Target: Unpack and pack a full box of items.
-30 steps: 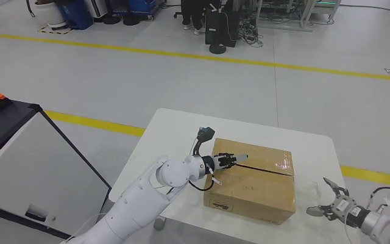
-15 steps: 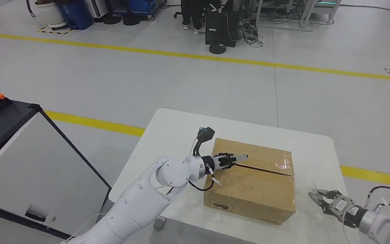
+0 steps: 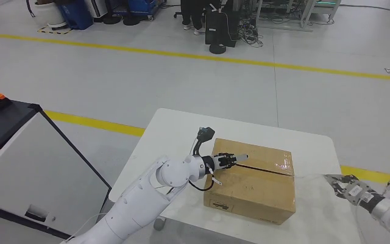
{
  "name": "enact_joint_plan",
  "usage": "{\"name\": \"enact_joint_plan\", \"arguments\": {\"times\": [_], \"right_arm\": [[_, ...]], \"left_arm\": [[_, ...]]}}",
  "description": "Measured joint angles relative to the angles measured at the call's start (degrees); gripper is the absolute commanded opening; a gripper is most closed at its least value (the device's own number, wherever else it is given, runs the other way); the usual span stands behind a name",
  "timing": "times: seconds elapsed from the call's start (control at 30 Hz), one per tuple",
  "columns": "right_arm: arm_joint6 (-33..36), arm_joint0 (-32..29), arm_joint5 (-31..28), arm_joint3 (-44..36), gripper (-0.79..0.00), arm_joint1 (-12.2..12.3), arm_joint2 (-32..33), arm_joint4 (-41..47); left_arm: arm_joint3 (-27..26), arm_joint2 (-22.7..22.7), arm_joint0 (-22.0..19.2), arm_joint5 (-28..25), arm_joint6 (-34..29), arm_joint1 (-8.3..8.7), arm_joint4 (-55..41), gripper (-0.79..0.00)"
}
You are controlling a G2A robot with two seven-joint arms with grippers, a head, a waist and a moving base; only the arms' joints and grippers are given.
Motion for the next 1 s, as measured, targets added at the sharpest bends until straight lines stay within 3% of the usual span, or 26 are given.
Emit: {"name": "enact_joint_plan", "arguments": {"times": [0.3,0.67,1.0], "right_arm": [[-12.05,-5.29,-0.39,-15.35,-0.785,-1.19,9.79,-9.29],[-24.34,-7.25,-5.03,-29.26,-0.785,-3.08,10.37,-19.61],[-24.65,-7.37,-4.47,-29.53,-0.785,-3.12,10.18,-19.57]], "left_arm": [[0.00,0.00,0.00,0.00,0.00,0.00,0.00,0.000],[0.00,0.00,0.00,0.00,0.00,0.00,0.00,0.000],[0.00,0.00,0.00,0.00,0.00,0.00,0.00,0.000]]}}
